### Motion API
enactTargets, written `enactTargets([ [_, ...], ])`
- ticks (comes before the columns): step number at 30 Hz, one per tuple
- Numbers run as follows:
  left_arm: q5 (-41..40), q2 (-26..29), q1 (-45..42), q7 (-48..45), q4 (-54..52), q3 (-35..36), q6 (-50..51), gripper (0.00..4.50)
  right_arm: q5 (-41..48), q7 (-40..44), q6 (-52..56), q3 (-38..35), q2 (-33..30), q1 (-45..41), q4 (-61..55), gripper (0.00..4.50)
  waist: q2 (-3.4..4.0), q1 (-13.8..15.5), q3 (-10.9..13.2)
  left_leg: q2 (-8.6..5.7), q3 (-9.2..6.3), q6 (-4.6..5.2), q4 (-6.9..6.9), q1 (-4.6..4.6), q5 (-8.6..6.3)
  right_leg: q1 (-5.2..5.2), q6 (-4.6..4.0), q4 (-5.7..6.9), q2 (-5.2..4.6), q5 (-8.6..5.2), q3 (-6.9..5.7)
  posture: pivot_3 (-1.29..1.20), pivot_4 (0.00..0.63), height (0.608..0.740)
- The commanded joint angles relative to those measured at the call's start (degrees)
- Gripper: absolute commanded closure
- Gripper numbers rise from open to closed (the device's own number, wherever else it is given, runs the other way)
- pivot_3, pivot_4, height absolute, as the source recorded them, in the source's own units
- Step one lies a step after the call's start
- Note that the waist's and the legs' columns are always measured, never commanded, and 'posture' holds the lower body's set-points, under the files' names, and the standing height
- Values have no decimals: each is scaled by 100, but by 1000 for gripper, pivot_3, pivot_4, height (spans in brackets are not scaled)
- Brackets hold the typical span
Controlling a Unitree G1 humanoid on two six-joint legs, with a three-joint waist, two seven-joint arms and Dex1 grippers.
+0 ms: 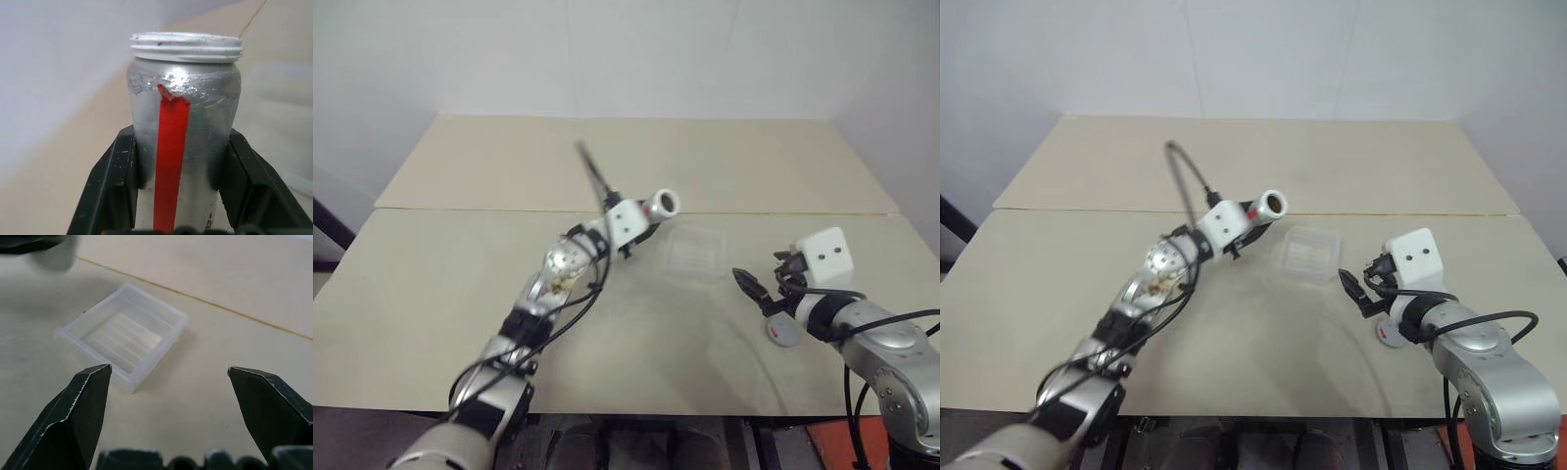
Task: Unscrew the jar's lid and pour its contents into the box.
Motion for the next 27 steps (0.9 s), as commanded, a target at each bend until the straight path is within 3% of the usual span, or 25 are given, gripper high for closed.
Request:
enactTargets([
  [1, 1628, 47, -1088, 1419, 1399, -956, -1342, 2637, -53, -90, -133, -136, 67, 85, -312, 24, -3, -9, 2, 0, 1, 1, 0, -3, -1, -1, 0, -1, 0, 0, 0, 0, 150, 740],
  [4, 2567, -188, -1973, 2586, 2447, -1614, -1646, 2637, -53, -151, -121, -153, 181, 148, -445, 24, -7, 4, 4, -2, 1, 3, 1, -17, -2, -13, 2, -3, 0, 0, 0, 0, 150, 740],
  [9, 4424, -617, -2978, 4766, 3475, -3146, -1103, 2637, -50, -227, -96, -174, 388, 210, -662, 24, -8, 16, 5, -7, -2, 2, 6, -68, 1, -61, 8, -2, 0, 0, -5, 0, 150, 740],
  [12, 5011, -824, -3253, 5399, 3861, -3724, -863, 2637, -51, -311, -52, -230, 532, 245, -786, 24, -8, 12, 5, -7, -3, 2, 6, -73, 1, -66, 14, -2, -1, -3, -5, 0, 150, 740],
  [23, 5530, -836, -3503, 6094, 4192, -4233, -791, 2637, -42, -442, 17, -343, 726, 419, -1026, 24, -8, 6, 5, 0, -3, -1, 10, -73, 3, -70, 15, 7, -1, -4, -4, 0, 150, 740],
  [25, 5244, -830, -3455, 5852, 4216, -3982, -919, 2637, -77, -428, -14, -309, 711, 426, -984, 24, -8, 7, 5, 0, -2, -1, 11, -74, 3, -70, 15, 7, -1, -4, -4, 0, 150, 740],
  [27, 4380, -826, -3269, 5001, 4280, -3213, -1262, 2637, -124, -407, -66, -268, 682, 429, -934, 24, -8, 2, 5, 0, -1, -1, 12, -75, 3, -71, 15, 7, -1, -4, -4, 0, 150, 740],
])
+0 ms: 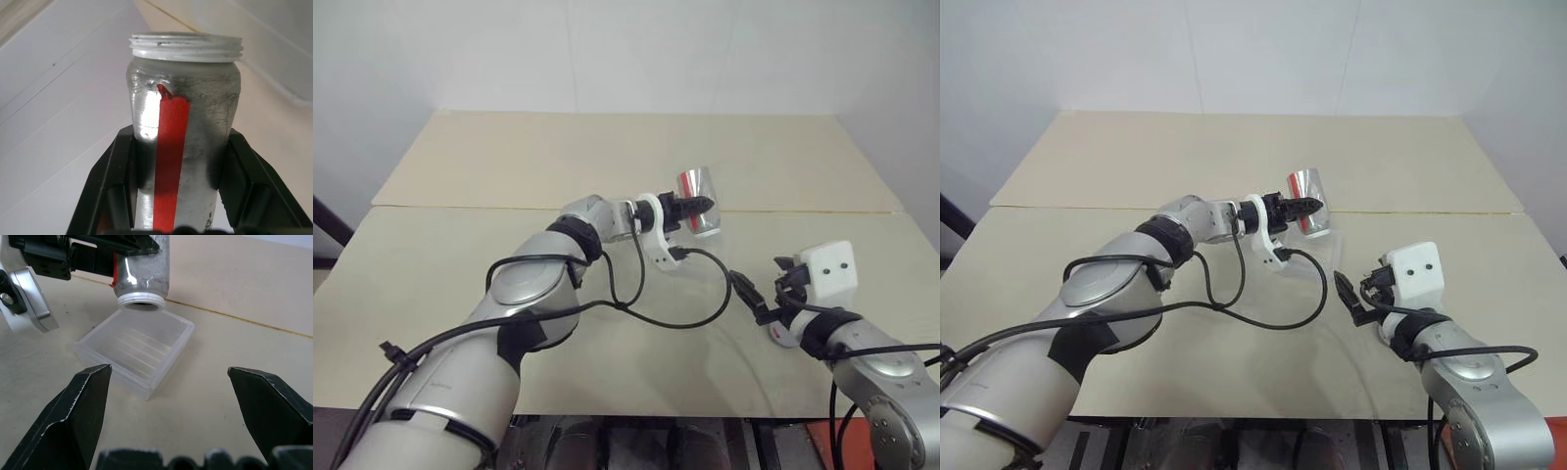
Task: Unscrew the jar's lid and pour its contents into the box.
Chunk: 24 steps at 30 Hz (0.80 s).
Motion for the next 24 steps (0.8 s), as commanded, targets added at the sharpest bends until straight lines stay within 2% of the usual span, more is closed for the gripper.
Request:
enactTargets([
  [1, -1299, 22, 100, -1164, 54, 1160, -461, 2637, -39, -15, -107, -66, -48, -6, -101, 24, 2, -6, -1, 2, 1, 0, 1, 0, 0, -1, 0, 1, 0, 0, 0, 0, 150, 740],
  [3, -1774, 140, 318, -1776, 42, 1612, -679, 2637, -58, 3, -134, -55, -57, -11, -60, 24, 2, -19, -1, 7, 4, -2, 2, 4, 1, -1, 0, 3, 0, 0, 0, 0, 150, 740],
  [6, -3242, 191, 923, -3451, 13, 2924, -795, 2637, -102, 54, -218, -24, -86, -4, 18, 24, 5, -91, -3, 6, 11, -6, 2, 14, 3, 2, -1, 12, 0, 0, 2, 0, 150, 740],
  [10, -5607, -228, 1659, -5519, -309, 5017, 159, 2637, -188, 78, -345, 81, -107, -62, 165, 24, 6, -166, -3, 8, 13, -10, 12, 21, 10, 5, -2, 25, 0, 0, 2, 0, 150, 740],
  [12, -6406, -437, 1892, -5984, -592, 5718, 726, 2637, -230, 73, -393, 154, -90, -105, 238, 24, 6, -146, -3, 9, 7, -10, 22, 19, 14, 6, -2, 34, 0, 0, 0, 0, 150, 740],
  [14, -6779, -530, 2093, -6174, -917, 6032, 1051, 2637, -279, 91, -449, 252, -100, -124, 295, 24, 6, -148, -4, 7, 2, -9, 28, 27, 16, 19, -2, 36, 0, 1, 0, 0, 150, 740],
  [20, -6370, -360, 2237, -5800, -1402, 5762, 937, 2637, -347, 171, -549, 335, -143, -141, 377, 24, 6, -164, -4, 2, 1, -9, 26, 31, 15, 17, -5, 43, 0, 3, 5, 0, 150, 740],
  [23, -5255, 14, 1916, -4778, -1428, 4994, 190, 2637, -381, 167, -568, 314, -156, -115, 375, 24, 5, -158, -3, 1, 1, -9, 25, 32, 16, 18, -6, 43, 0, 3, 6, 0, 150, 740],
  [24, -4497, 256, 1647, -4114, -1434, 4457, -167, 2637, -380, 170, -567, 296, -153, -93, 356, 24, 5, -151, -3, -1, 0, -9, 23, 32, 16, 18, -7, 43, 0, 4, 6, 0, 150, 740],
])
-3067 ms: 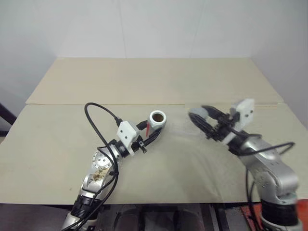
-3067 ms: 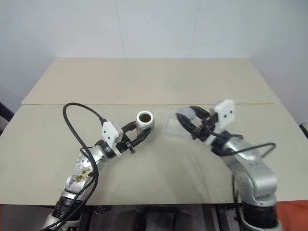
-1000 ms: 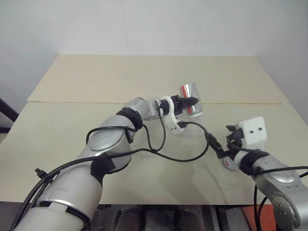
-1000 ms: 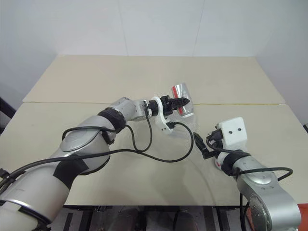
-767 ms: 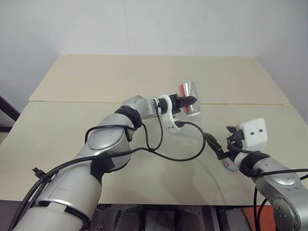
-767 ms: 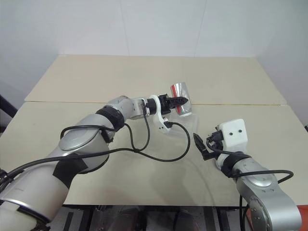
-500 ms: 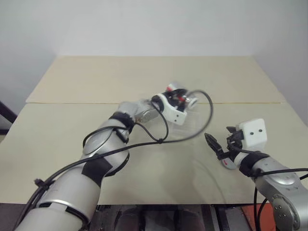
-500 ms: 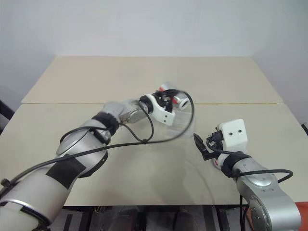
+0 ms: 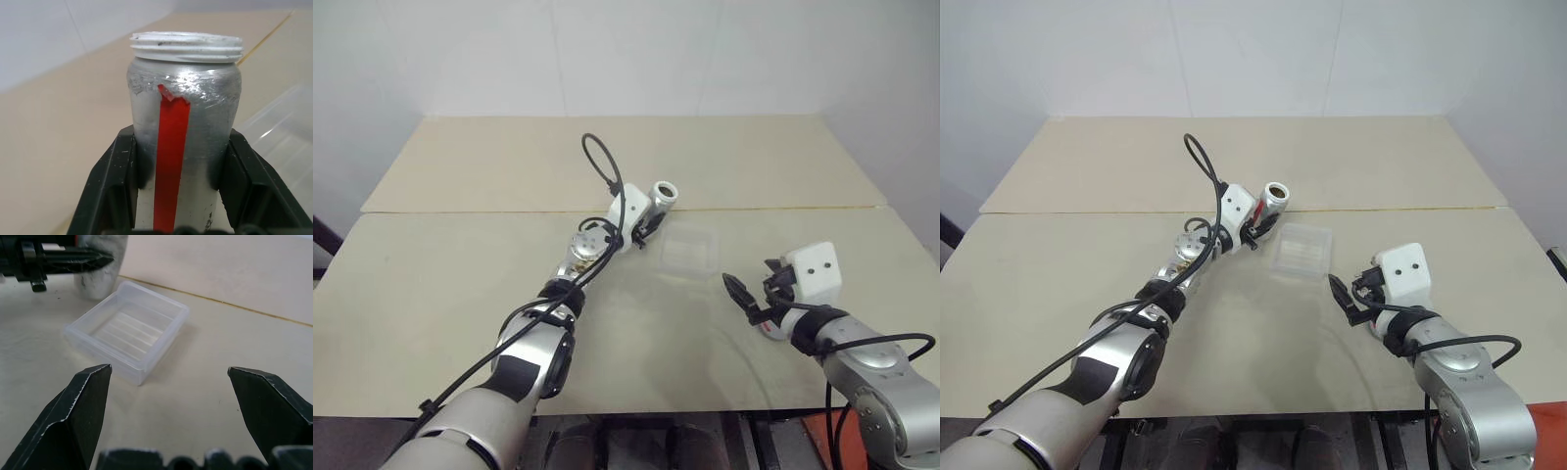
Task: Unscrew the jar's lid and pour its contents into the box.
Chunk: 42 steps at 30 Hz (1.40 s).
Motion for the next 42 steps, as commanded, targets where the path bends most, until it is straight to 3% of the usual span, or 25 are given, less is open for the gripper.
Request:
enactTargets([
  [1, 1759, 515, -877, 1662, -225, -1188, -1042, 2637, -56, 21, -201, -111, -59, 0, -160, 24, -1, 10, 1, 0, 0, 0, 1, -2, 0, -1, 0, 1, 0, 0, 0, 0, 150, 740],
  [6, 4148, 898, -1932, 4234, 179, -3178, -1282, 2637, -105, -2, -234, -85, -48, 95, -203, 24, 0, 133, -1, -11, -8, 4, -10, -9, -1, 3, 1, -19, -4, 1, -2, 0, 150, 740],
  [9, 5365, 765, -2276, 5206, 511, -4404, -1145, 2637, -180, -68, -270, -45, -5, 175, -253, 24, 1, 175, -3, -18, -4, 10, -20, -8, -5, 5, 4, -33, -7, 0, -2, 0, 150, 740],
  [12, 6094, 633, -2380, 5892, 722, -5221, -1058, 2637, -210, -150, -288, -49, 122, 286, -337, 24, 0, 150, -2, -17, 0, 9, -21, -18, -4, -8, 6, -31, -7, -1, -2, 0, 150, 740],
  [25, 6286, 501, -2672, 6336, 1116, -5555, -711, 2637, -162, -214, -266, -300, 266, 561, -524, 24, -2, 144, -1, -9, -2, 4, -18, -28, 4, -20, 6, -23, -5, -1, -3, 0, 150, 740],
  [31, 5407, 515, -2451, 5558, 1176, -4803, -1101, 2637, -148, -154, -259, -352, 193, 512, -480, 24, -2, 141, -1, -7, 0, 4, -17, -28, 4, -21, 5, -22, -5, -1, -3, 0, 150, 740],
  [36, 2578, 354, -1757, 2715, 1193, -2254, -1281, 2637, -192, -111, -284, -282, 148, 495, -468, 24, 0, 85, -2, -1, 5, 3, -10, -24, 4, -20, 5, -15, -5, -1, -4, 0, 150, 740],
  [40, 947, 368, -1256, 1448, 935, -732, -942, 2637, -210, -67, -318, -257, 108, 495, -495, 24, 0, 3, -2, -1, 5, 2, 2, -21, 5, -19, 5, -3, -5, -1, -4, 0, 150, 740],
  [42, -405, 204, -899, 664, 515, 370, -597, 2637, -204, -52, -334, -250, 102, 507, -496, 24, 1, -22, -3, 0, 4, 2, 2, -13, 5, -14, 5, 1, -5, -1, -4, 0, 150, 740],
])
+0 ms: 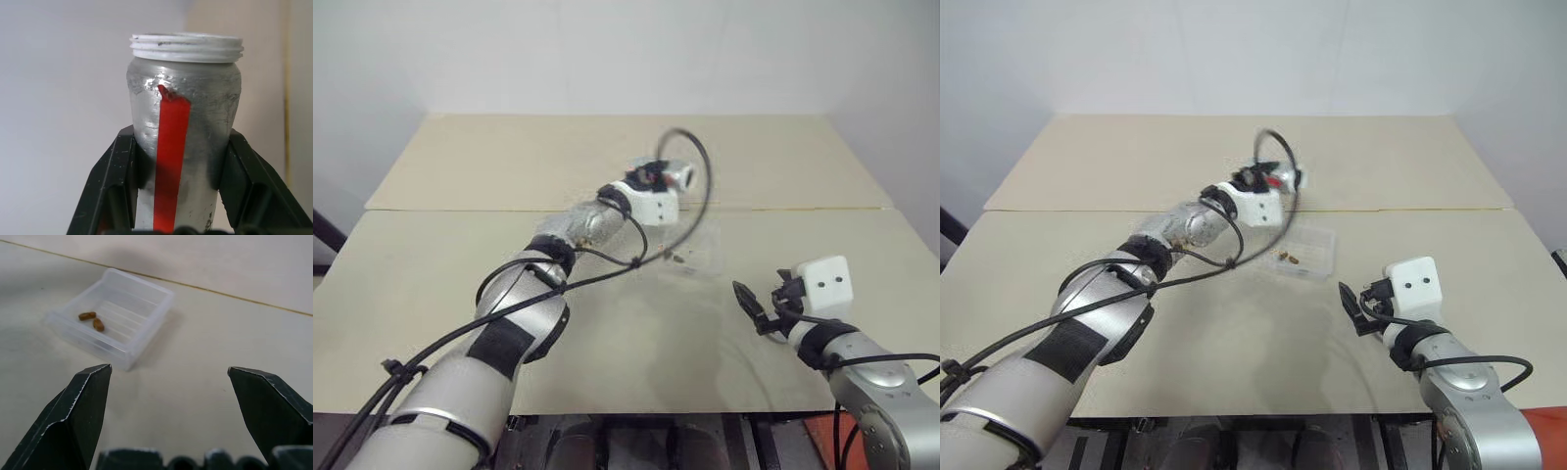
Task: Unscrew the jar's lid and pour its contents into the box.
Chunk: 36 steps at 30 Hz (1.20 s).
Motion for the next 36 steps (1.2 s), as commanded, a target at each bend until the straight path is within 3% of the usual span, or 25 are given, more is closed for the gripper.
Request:
enactTargets([
  [1, -2291, -225, 486, -1194, -948, 1788, 640, 2637, -43, 43, -227, -38, -47, -44, -186, 24, 1, -19, 0, 1, 0, 0, 0, 8, 0, 5, 0, 4, 0, 0, 3, 0, 150, 740],
  [5, -2898, -326, 1937, -1683, -3122, 1944, 1344, 2637, -103, 56, -324, 165, -24, -170, -27, 24, 5, -77, -3, 6, -2, 0, 2, 21, 0, 11, 0, 19, 0, 0, 12, 0, 150, 740],
  [8, -3516, -502, 3126, -1540, -5153, 2071, 3029, 2637, -107, 102, -395, 316, -19, -301, 94, 24, 7, -119, -4, 7, -1, -1, 2, 27, 0, 14, -1, 26, 0, 0, 20, 0, 150, 740],
  [10, -3473, -497, 3657, -1336, -5821, 2042, 3612, 2637, -93, 136, -411, 370, -16, -376, 169, 24, 7, -109, -4, 9, -2, -1, 8, 26, 1, 13, -1, 29, 0, 0, 24, 0, 150, 740],
  [12, -3112, -389, 4136, -1323, -6216, 1787, 3542, 2637, -82, 175, -434, 434, -25, -450, 246, 24, 7, -107, -5, 8, -5, -4, 10, 27, 2, 15, -1, 30, 0, 1, 24, 0, 150, 740],
  [16, -3485, -659, 4620, -1028, -6685, 1991, 4156, 2637, -90, 250, -483, 537, -44, -614, 413, 24, 8, -45, -5, 8, -3, -3, 9, 45, 2, 33, -3, 29, -1, 1, 29, 0, 150, 740],
  [25, -3189, -402, 5177, -1204, -6460, 1765, 3890, 2637, -188, 233, -687, 630, 76, -754, 753, 24, 11, -23, -13, 9, 3, 1, -5, 86, -1, 71, -6, 22, -1, -1, 34, 0, 150, 740],
  [33, -3425, -407, 5408, -1317, -6871, 1837, 3813, 11, -388, 213, -815, 706, 70, -606, 866, 0, 13, 8, -16, 12, 1, 3, -10, 92, -2, 79, -8, 18, -1, -2, 34, 0, 150, 740],
  [36, -3517, -401, 5653, -1406, -7233, 1805, 3910, 11, -412, 251, -835, 681, 48, -600, 919, 0, 13, 13, -17, 12, 1, 6, -11, 90, -4, 81, -8, 12, -2, -2, 34, 0, 150, 740],
])
